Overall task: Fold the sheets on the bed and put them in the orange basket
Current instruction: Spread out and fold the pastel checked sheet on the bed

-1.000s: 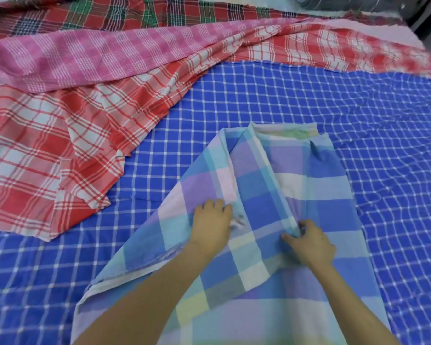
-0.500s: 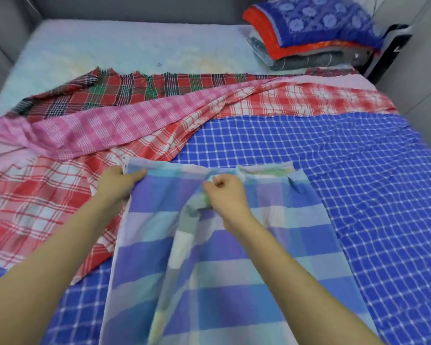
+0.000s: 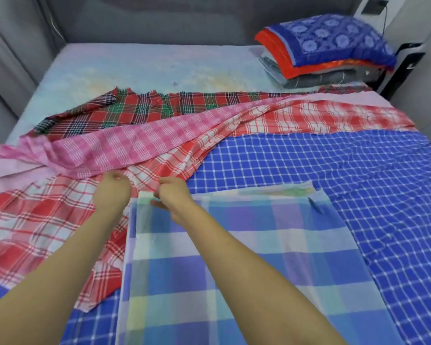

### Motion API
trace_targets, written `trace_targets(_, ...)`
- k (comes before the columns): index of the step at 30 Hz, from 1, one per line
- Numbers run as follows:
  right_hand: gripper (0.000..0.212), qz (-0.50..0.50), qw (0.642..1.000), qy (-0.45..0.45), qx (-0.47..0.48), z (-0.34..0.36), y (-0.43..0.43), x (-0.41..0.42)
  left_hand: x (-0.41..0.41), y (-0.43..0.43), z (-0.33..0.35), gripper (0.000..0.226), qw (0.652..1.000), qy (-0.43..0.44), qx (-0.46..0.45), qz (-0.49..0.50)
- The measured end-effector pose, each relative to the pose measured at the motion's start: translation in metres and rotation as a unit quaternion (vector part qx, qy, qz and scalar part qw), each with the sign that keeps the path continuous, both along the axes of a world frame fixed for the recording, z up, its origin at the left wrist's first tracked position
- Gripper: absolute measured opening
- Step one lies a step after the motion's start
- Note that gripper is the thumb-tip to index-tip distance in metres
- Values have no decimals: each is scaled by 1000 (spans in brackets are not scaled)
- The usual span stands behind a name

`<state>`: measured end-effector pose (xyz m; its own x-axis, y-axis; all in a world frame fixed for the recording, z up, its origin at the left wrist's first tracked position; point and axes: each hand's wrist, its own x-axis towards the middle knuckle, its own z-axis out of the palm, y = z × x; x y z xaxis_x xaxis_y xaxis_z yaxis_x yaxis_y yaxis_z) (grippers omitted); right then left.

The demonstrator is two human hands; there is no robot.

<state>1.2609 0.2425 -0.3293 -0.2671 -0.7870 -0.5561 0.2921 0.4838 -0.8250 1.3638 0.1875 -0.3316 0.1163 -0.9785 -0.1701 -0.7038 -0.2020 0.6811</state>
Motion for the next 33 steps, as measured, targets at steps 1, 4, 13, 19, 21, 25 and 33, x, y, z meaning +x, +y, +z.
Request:
trace_targets(1,29,-12,999,34,-10,-9,8,-11,-3,4,-3,28,998,-56,-37,-1)
trace_targets(4,27,-15,980,198,12,-43,53,-73,-30,30,-29,24,979,-101,-145,-102)
trace_targets(13,48,141,714,633,263,-83,174,-321,-168,94,-112,20,874,-135,-179,-430)
trace_targets(19,53,316,567,721,242,-102,162,-412,-273,93,-136,25,831,-136,-223,-491)
trace_targets(21,41,355,520,743,229,-113,155,-425,-303,94,-146,31,827,-188,-184,-497)
trace_targets(25,23,278,523,792,150,-104,158,-446,-320,85,-146,38,802,-243,-178,-517)
trace_targets(33,24,35,720,631,286,-162,152,-453,-349,78,-161,31,840,-331,-123,-412)
